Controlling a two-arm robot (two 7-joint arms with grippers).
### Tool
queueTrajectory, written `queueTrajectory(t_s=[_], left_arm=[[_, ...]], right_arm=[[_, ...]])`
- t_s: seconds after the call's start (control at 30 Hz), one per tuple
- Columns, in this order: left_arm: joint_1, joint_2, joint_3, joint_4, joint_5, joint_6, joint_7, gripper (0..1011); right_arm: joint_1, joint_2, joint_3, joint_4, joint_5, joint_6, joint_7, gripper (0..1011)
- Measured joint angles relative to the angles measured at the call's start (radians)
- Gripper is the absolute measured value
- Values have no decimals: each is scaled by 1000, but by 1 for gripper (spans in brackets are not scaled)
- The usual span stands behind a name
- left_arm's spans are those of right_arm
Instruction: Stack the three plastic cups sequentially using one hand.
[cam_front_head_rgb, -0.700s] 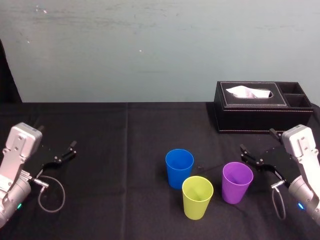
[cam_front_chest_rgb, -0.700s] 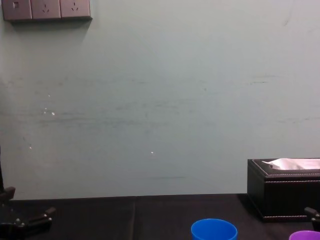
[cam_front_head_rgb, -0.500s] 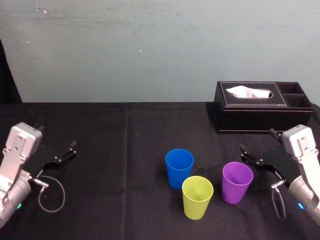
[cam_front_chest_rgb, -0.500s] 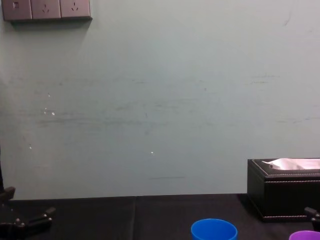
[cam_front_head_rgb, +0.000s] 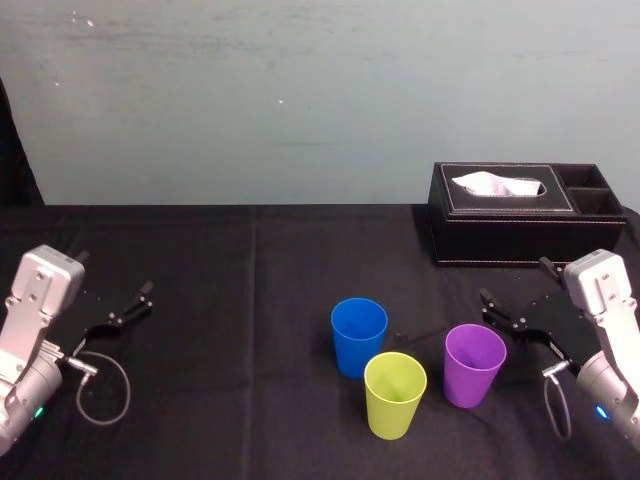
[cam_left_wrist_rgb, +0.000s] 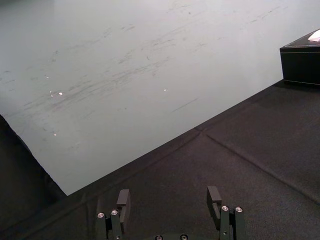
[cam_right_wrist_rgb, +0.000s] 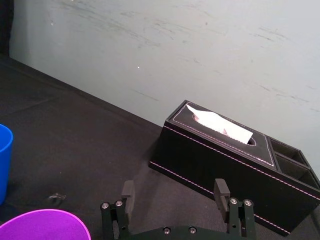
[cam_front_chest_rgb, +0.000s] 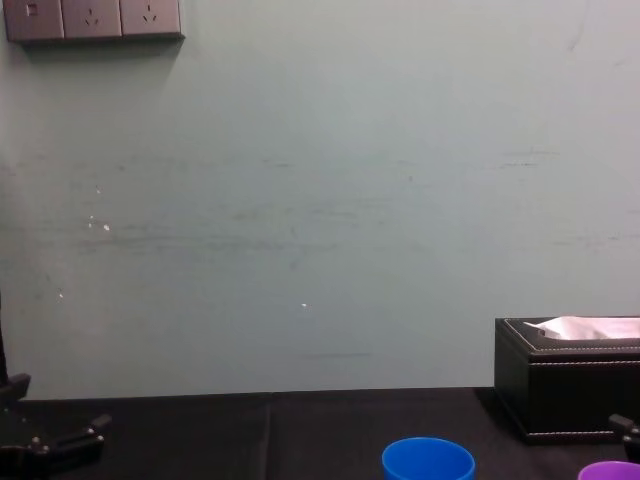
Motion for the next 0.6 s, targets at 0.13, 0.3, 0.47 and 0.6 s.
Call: queueTrajectory(t_s=[0.13,0.3,0.47,0.6], left_arm=[[0,0,0,0,0,0,0,1000],[0,0,0,0,0,0,0,1000],[0,0,0,0,0,0,0,1000],[0,0,0,0,0,0,0,1000]], right_arm=[[0,0,0,0,0,0,0,1004],[0,0,0,0,0,0,0,1004],[0,0,0,0,0,0,0,1004],[0,0,0,0,0,0,0,1004]])
